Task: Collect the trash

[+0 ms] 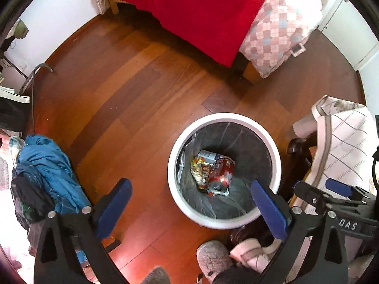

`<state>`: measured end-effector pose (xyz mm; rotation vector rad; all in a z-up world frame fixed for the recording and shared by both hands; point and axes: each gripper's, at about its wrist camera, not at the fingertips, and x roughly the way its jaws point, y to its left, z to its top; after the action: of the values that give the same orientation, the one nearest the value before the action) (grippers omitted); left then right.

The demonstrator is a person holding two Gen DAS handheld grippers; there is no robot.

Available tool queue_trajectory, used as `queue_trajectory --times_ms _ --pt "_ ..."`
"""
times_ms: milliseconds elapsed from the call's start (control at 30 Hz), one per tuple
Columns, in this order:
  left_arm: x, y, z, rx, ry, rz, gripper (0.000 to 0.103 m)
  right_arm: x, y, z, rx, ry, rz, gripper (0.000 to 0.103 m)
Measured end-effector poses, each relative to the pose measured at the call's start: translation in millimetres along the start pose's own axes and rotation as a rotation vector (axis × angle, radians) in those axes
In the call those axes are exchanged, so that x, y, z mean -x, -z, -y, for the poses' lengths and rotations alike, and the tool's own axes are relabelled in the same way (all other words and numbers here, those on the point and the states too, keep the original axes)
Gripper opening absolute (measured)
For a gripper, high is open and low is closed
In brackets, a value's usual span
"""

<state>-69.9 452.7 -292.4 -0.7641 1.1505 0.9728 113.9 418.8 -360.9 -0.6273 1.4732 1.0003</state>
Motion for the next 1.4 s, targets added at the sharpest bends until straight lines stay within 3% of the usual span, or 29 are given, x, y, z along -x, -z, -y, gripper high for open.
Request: queue_trajectory --times_ms 233,600,967,1133,1400 --pt "76.9 39.3 4.6 -0.057 0.019 0.083 0.103 72.8 56.7 -8.0 0.04 0.012 0.072 0.103" --pt "201.7 89.1 9.1 -0.117 0.103 0.213 0.103 222.7 147.1 -21.1 0.075 -0.098 0.262 0.103" --pt "297.9 119.6 -16.8 -0.078 0.233 0.29 0.103 360.6 217.2 -41.5 0.149 -0.242 0.391 0.103" --pt "326.9 131.2 -32.6 -0.053 0.263 0.32 0.103 399.5 238.2 -55.2 0.194 -0.297 0.401 0.103" --pt "349.7 142.7 -46.2 -0.045 0.28 0.337 0.103 414.9 248.6 -73.8 0.235 -0.339 0.372 0.103"
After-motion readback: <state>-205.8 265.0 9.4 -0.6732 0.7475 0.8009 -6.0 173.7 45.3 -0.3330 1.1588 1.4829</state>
